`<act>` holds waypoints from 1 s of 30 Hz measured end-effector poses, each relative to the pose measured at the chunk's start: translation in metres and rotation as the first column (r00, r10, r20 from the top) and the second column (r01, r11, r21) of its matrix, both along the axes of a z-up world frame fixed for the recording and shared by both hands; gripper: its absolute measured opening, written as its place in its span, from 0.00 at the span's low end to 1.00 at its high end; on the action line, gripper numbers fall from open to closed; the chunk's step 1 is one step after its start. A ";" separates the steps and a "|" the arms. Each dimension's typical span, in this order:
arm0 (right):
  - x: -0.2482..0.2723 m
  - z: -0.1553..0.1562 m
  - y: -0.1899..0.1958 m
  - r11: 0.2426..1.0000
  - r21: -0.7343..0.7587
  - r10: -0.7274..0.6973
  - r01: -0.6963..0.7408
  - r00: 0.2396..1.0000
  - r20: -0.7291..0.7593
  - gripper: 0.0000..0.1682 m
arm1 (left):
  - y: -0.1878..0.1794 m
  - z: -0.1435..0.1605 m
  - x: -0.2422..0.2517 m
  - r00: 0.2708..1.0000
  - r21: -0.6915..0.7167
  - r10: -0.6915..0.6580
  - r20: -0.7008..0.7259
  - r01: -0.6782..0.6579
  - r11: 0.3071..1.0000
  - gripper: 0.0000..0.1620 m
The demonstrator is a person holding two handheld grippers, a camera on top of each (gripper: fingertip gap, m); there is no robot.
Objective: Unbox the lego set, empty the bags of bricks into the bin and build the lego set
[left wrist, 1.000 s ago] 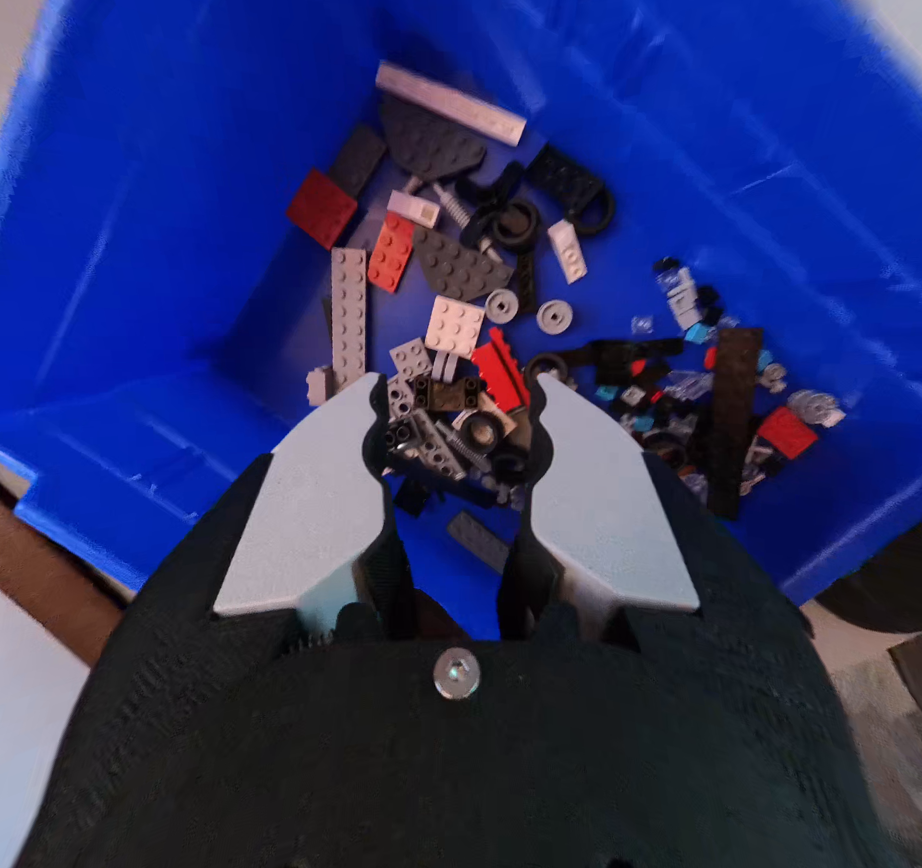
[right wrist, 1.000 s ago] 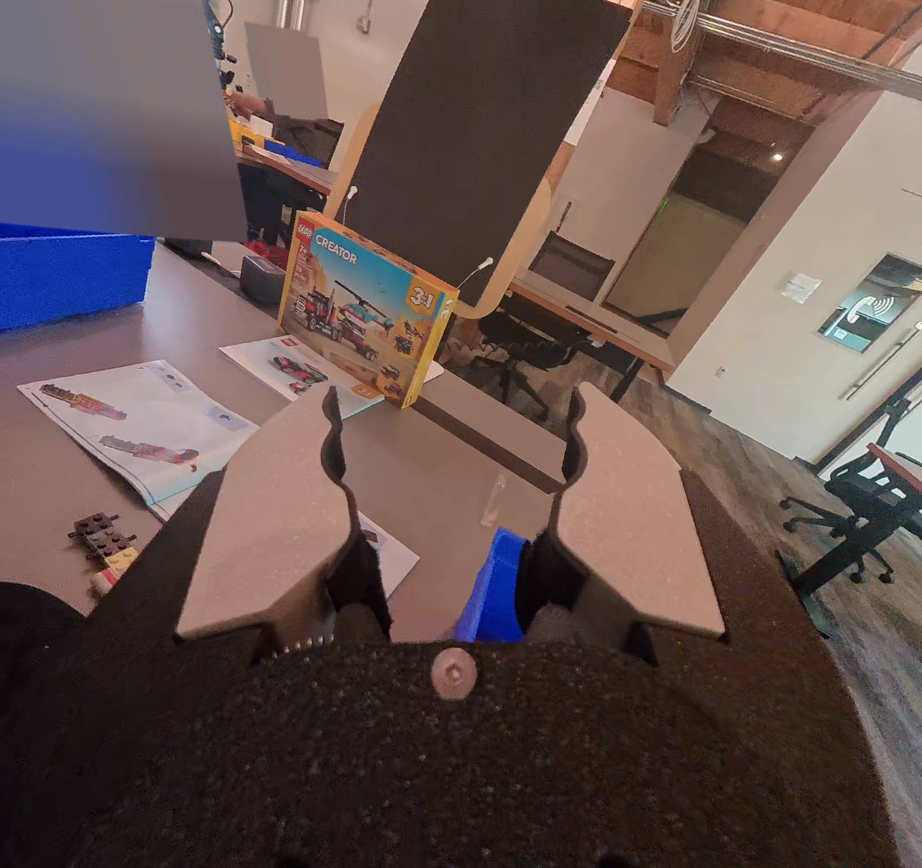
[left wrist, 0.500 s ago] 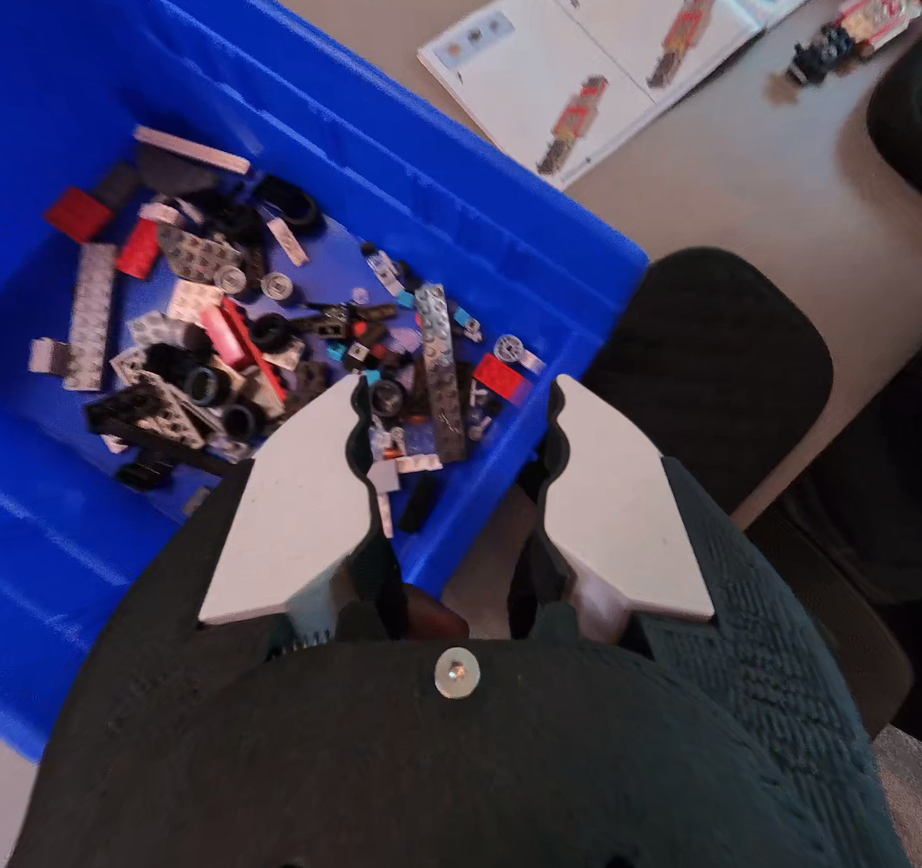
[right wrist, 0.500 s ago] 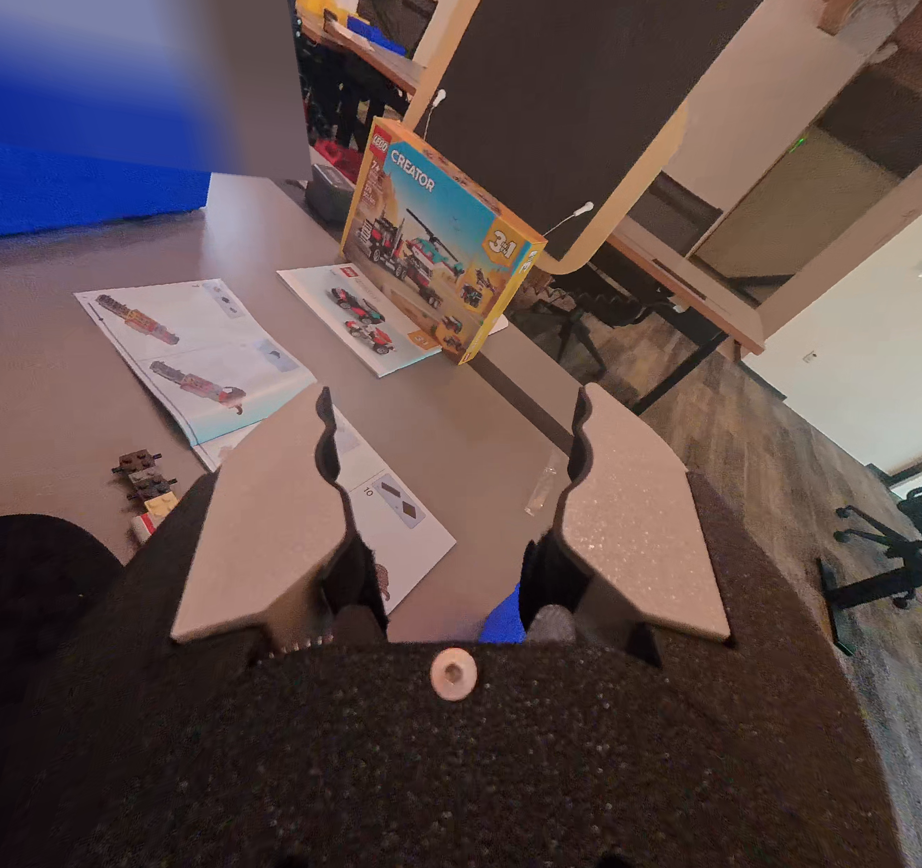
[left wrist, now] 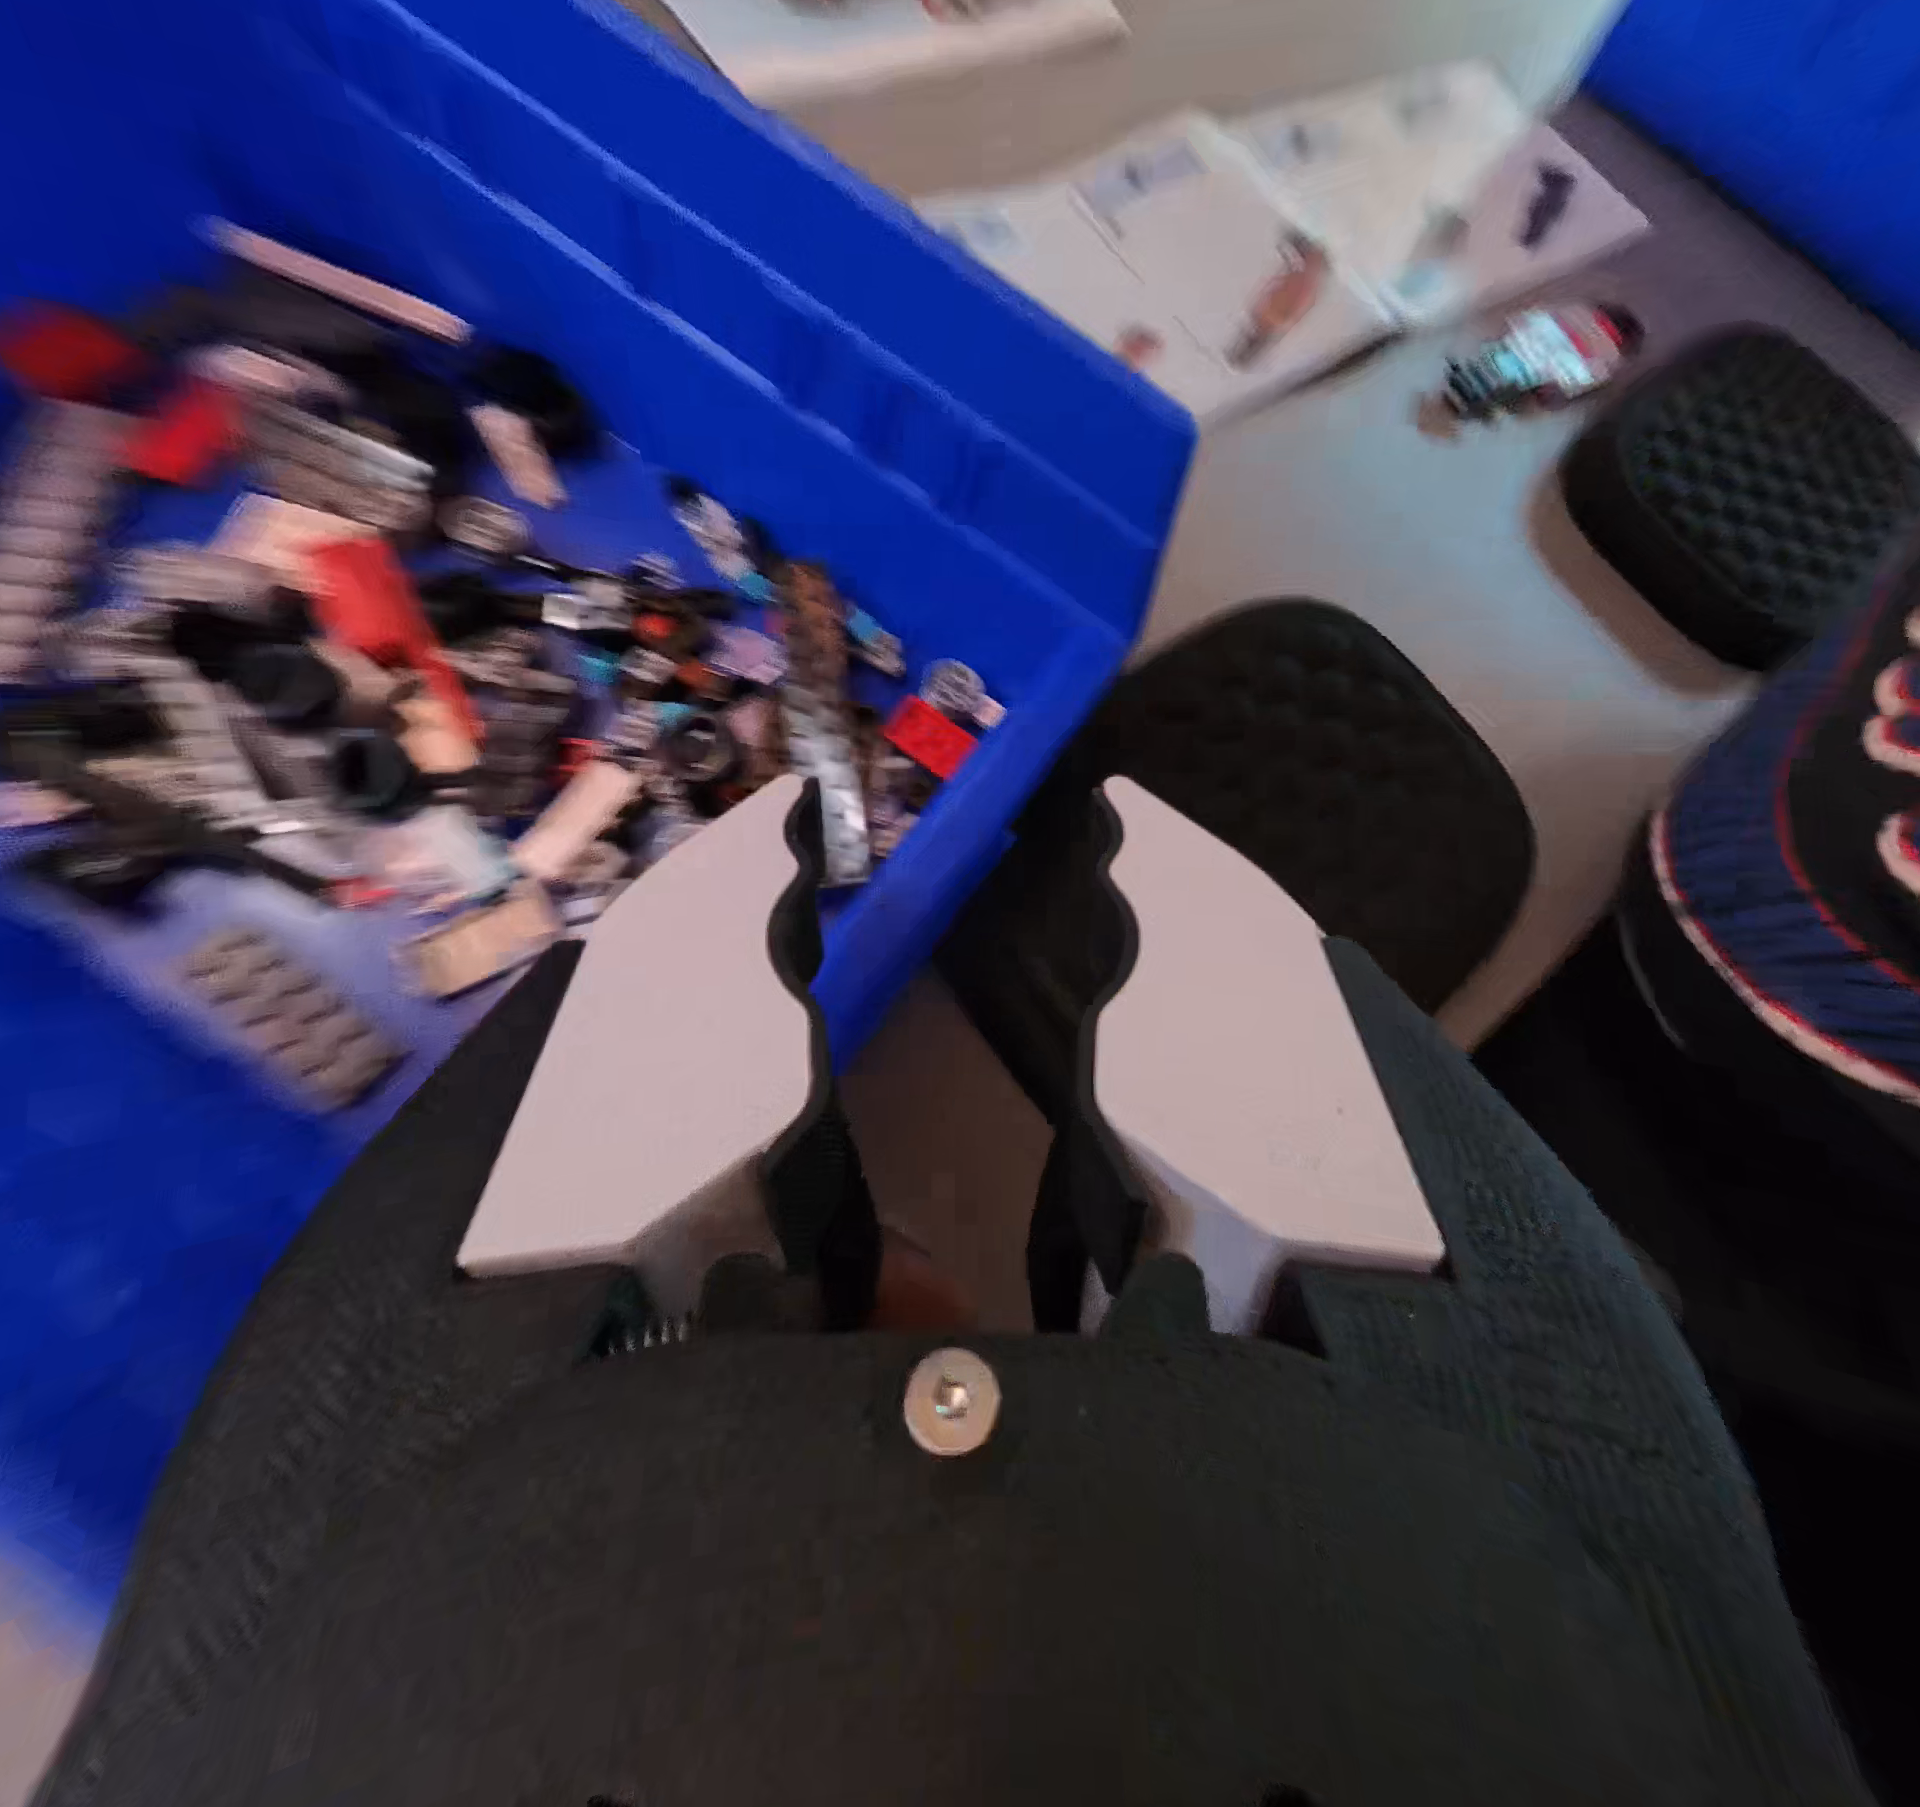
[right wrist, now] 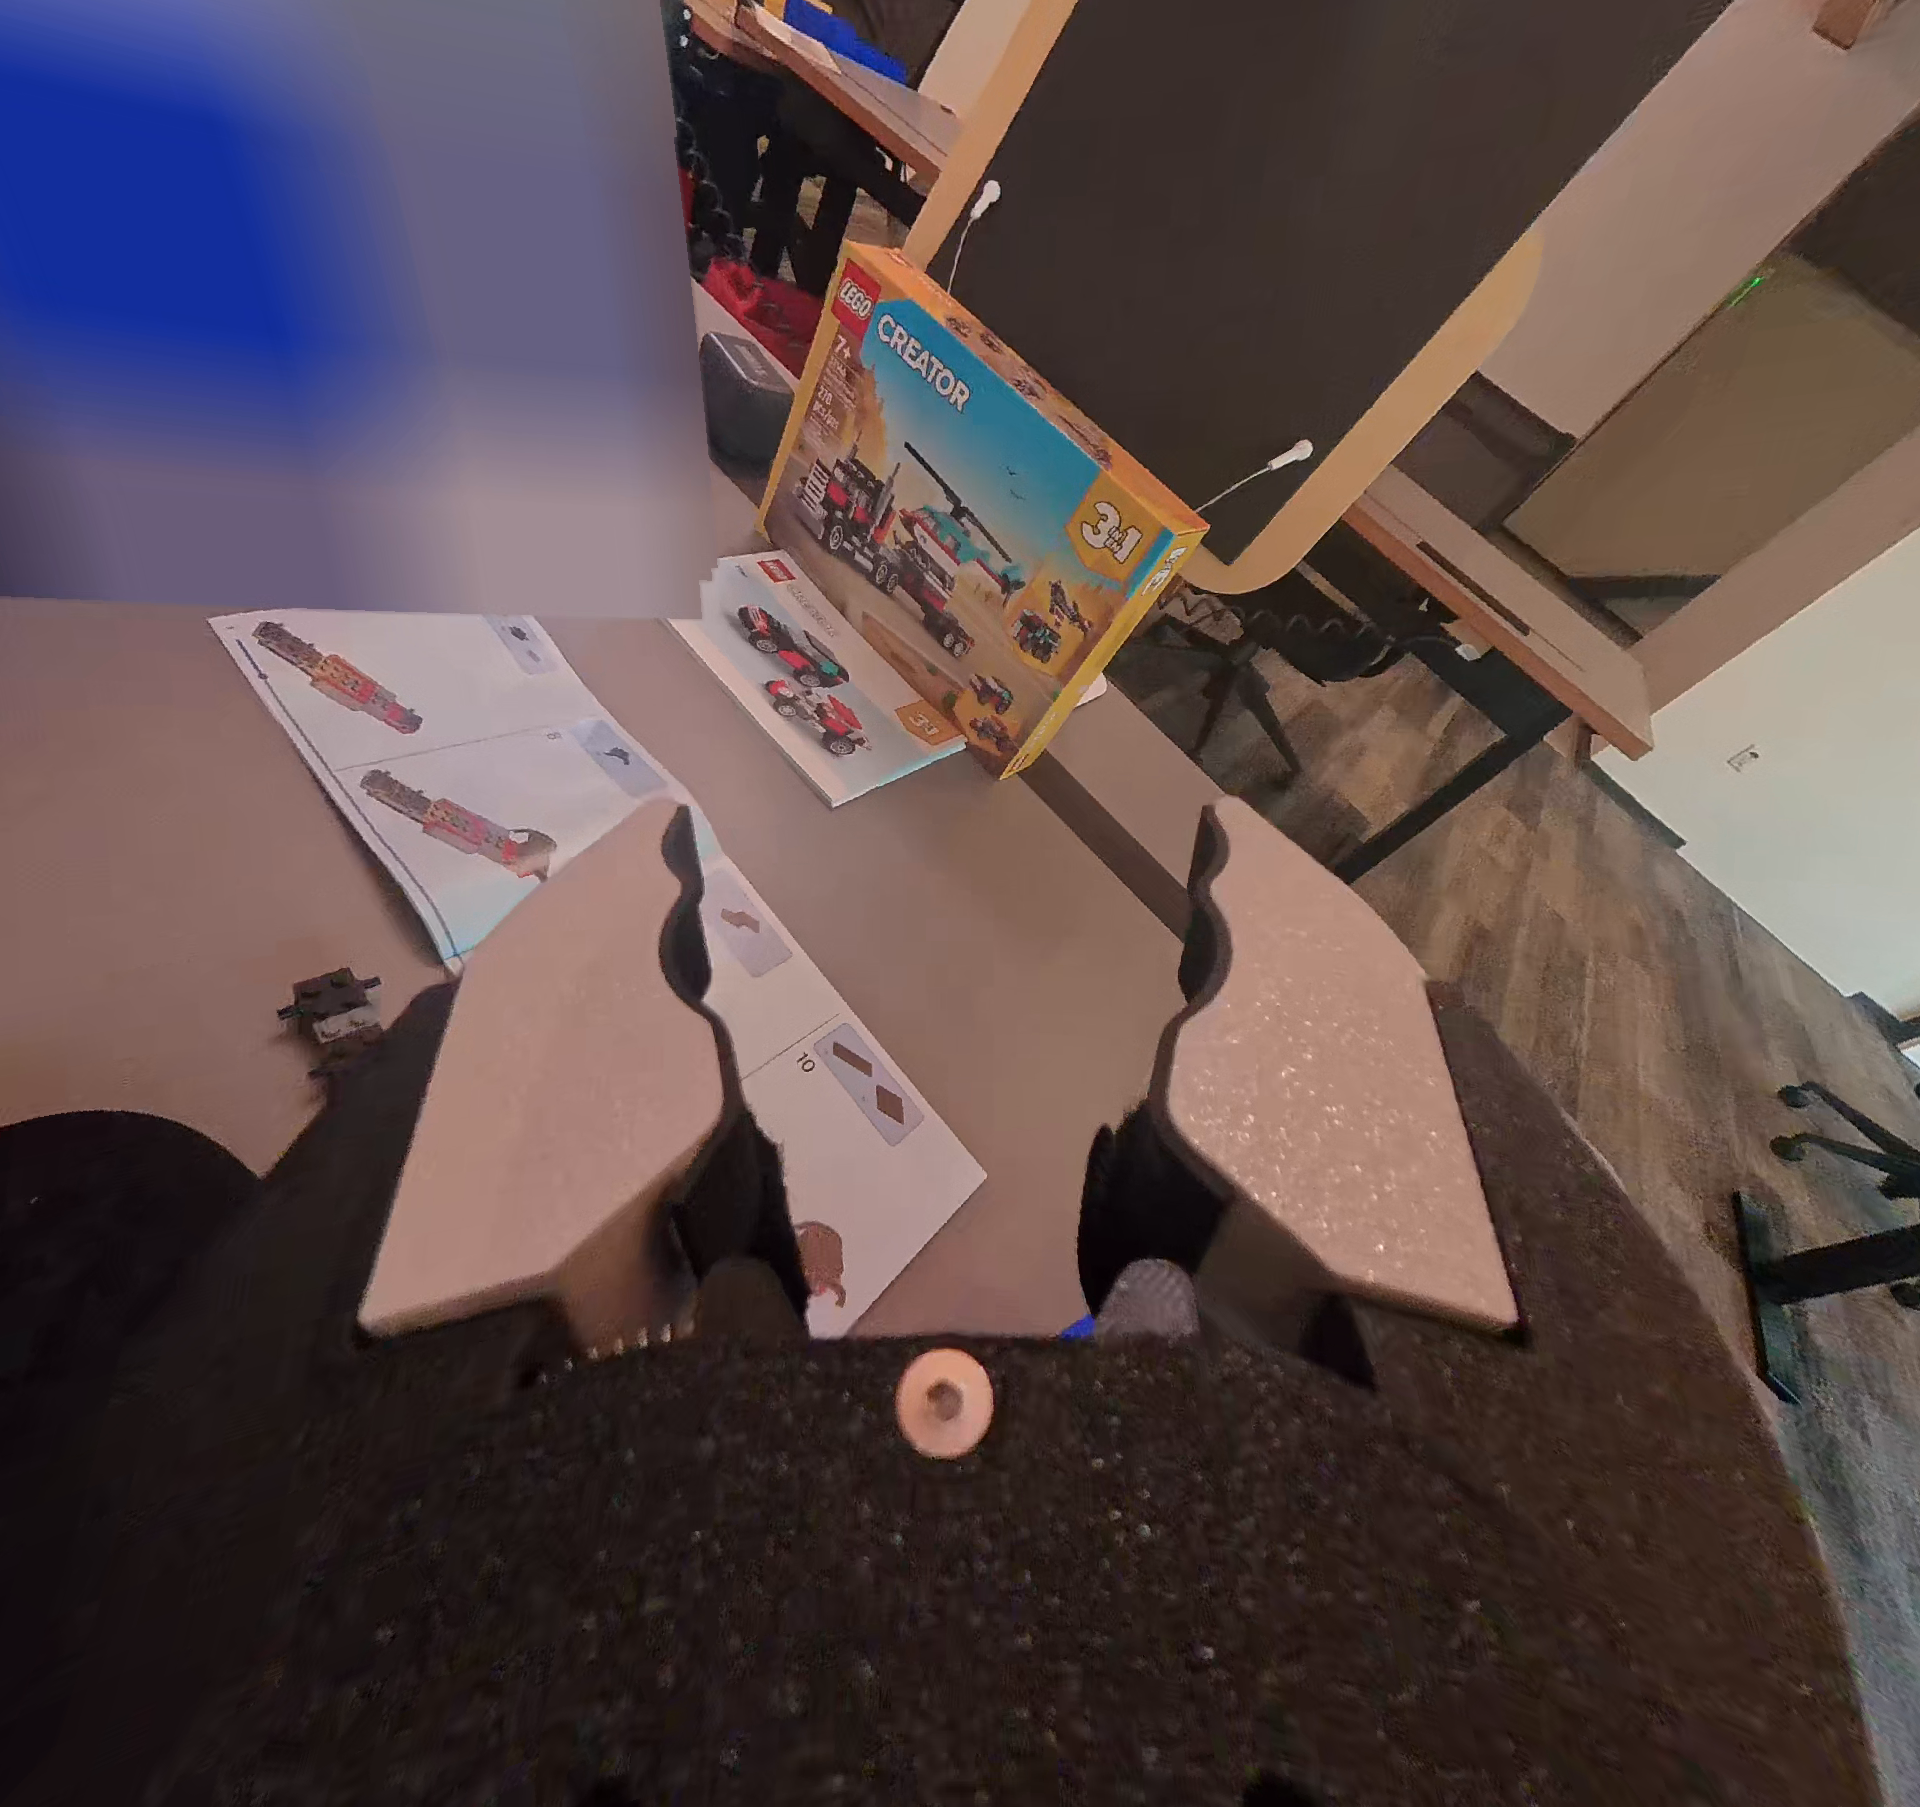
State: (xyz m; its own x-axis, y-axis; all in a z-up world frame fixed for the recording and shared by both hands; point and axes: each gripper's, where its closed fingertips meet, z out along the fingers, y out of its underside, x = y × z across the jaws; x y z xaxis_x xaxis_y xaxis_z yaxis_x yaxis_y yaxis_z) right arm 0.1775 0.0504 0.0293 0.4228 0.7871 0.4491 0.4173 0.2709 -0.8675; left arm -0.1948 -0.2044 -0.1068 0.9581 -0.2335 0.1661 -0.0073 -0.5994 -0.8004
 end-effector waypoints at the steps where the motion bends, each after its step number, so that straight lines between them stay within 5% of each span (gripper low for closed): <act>1: 0.001 0.000 0.000 1.000 -0.001 -0.004 0.004 1.000 0.003 0.54 | -0.005 0.016 -0.012 0.997 0.067 0.066 -0.028 -0.064 0.996 0.28; 3: 0.001 -0.002 0.002 1.000 -0.009 -0.010 0.010 1.000 0.008 0.54 | -0.017 0.042 -0.028 0.985 0.156 0.152 -0.081 -0.138 0.978 0.23; 7: -0.006 -0.007 0.006 1.000 -0.025 0.004 -0.003 1.000 0.017 0.54 | -0.033 0.049 -0.048 0.945 0.114 0.199 -0.261 -0.175 0.978 0.17; 9: -0.010 -0.010 0.007 1.000 -0.028 0.012 -0.012 1.000 0.025 0.54 | -0.033 0.050 -0.053 0.931 0.106 0.186 -0.313 -0.161 0.981 0.00; 13: -0.015 -0.014 0.006 0.999 -0.040 0.022 -0.021 0.999 0.034 0.55 | -0.017 0.053 -0.052 0.943 0.110 0.153 -0.295 -0.126 0.986 0.00; 15: -0.015 -0.014 0.006 0.999 -0.040 0.027 -0.025 0.999 0.038 0.55 | -0.007 0.054 -0.062 0.930 0.086 0.159 -0.333 -0.138 0.987 0.01; 19: -0.010 -0.014 0.006 0.999 -0.036 0.017 -0.016 1.000 0.024 0.54 | 0.019 0.071 -0.087 0.898 0.077 0.197 -0.394 -0.182 0.980 0.32; 24: -0.004 -0.018 0.005 0.999 -0.037 0.014 -0.014 1.000 0.010 0.54 | 0.056 0.060 -0.110 0.924 -0.161 -0.009 -0.383 -0.057 0.985 0.26; 28: 0.005 -0.019 0.007 0.999 -0.040 0.005 -0.006 1.000 -0.031 0.54 | 0.076 0.020 -0.147 0.903 -0.410 -0.133 -0.409 -0.052 0.911 0.30; 30: 0.011 -0.020 0.010 0.999 -0.044 -0.006 0.004 0.999 -0.039 0.54 | 0.085 -0.002 -0.145 0.942 -0.502 -0.149 -0.299 -0.023 0.864 0.30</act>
